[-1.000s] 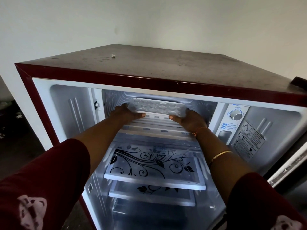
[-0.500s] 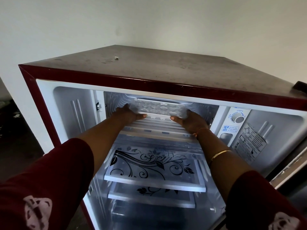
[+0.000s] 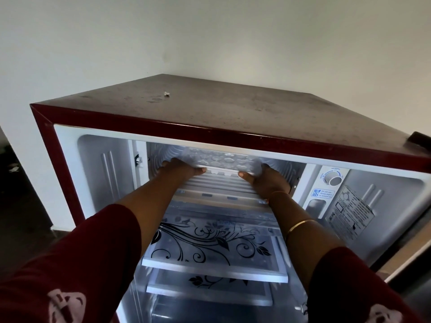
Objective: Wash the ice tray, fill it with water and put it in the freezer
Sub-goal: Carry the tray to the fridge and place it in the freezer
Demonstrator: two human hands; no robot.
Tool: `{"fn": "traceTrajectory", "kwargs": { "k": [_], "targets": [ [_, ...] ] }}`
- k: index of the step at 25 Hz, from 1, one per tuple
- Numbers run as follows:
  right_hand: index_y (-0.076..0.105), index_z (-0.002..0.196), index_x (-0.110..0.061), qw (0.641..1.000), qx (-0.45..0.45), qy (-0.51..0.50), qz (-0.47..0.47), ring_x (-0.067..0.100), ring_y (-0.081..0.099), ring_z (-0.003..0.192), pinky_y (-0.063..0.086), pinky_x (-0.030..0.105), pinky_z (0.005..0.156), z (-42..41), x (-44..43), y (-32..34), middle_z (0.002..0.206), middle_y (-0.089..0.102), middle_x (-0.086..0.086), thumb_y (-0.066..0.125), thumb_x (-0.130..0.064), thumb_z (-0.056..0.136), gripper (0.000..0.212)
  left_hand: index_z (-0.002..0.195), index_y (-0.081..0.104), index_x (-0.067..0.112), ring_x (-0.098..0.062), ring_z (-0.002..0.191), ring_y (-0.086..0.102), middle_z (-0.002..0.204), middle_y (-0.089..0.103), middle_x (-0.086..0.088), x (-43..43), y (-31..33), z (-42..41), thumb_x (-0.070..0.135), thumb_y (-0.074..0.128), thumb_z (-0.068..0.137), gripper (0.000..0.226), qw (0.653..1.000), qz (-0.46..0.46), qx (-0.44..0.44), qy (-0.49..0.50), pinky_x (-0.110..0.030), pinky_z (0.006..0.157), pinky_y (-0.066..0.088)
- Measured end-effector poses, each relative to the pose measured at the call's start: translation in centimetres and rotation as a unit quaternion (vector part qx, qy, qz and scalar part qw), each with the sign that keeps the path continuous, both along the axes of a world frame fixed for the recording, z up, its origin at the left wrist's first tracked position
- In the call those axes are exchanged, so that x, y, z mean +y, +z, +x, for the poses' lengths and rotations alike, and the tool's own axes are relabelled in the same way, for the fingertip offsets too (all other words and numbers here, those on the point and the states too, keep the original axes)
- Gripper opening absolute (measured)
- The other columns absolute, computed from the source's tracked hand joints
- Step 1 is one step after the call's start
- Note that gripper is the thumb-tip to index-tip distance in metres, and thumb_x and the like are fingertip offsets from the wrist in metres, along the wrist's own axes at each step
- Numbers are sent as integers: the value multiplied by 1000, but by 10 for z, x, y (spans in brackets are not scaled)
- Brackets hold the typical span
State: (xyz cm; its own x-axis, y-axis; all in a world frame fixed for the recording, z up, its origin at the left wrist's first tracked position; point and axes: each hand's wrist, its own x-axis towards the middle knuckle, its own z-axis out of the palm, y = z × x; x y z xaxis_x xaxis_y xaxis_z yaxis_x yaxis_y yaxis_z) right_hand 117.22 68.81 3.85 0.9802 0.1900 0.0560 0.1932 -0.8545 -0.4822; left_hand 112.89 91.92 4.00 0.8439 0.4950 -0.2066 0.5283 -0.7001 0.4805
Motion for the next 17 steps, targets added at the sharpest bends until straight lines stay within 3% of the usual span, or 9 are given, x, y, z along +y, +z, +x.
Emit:
{"fn": "traceTrajectory", "kwargs": {
  "k": [3,6,9,13,17],
  "targets": [
    [32,138,-20,1000,-8,-21,-12,31,59,111,49,49,91,-3,1,-4,124,61,9,28,-93,50,115,147,13,13,-41,141,14,155,10,-20,-1,-3,1,86,54,50,128,1000,-6,-4,16,-53,114,19],
    [13,147,-13,998,-6,-52,-20,32,55,118,46,44,96,-16,2,1,129,57,13,47,-74,75,100,147,11,15,-41,141,14,155,10,-19,-3,-2,-5,93,52,35,142,1000,-8,5,12,-53,115,17],
    [4,148,-6,999,4,-47,-19,33,51,122,42,38,97,-24,2,3,133,54,17,49,-59,85,93,147,0,6,-35,142,16,155,10,-17,-5,4,-21,65,70,61,126,999,-22,-29,-14,-43,117,19],
    [10,144,3,998,11,-59,17,35,52,119,42,36,96,-39,1,13,130,54,22,50,-38,91,78,144,-12,3,-31,138,29,154,20,-15,-3,13,-42,33,76,73,117,985,-150,-74,-42,-36,111,31],
    [24,138,5,994,-11,-78,71,40,52,117,42,39,95,-66,-3,24,127,54,26,50,-25,92,61,147,4,4,-32,133,35,151,27,-16,-16,25,-67,22,66,83,90,973,-179,-145,7,-34,103,35]
  ]
}}
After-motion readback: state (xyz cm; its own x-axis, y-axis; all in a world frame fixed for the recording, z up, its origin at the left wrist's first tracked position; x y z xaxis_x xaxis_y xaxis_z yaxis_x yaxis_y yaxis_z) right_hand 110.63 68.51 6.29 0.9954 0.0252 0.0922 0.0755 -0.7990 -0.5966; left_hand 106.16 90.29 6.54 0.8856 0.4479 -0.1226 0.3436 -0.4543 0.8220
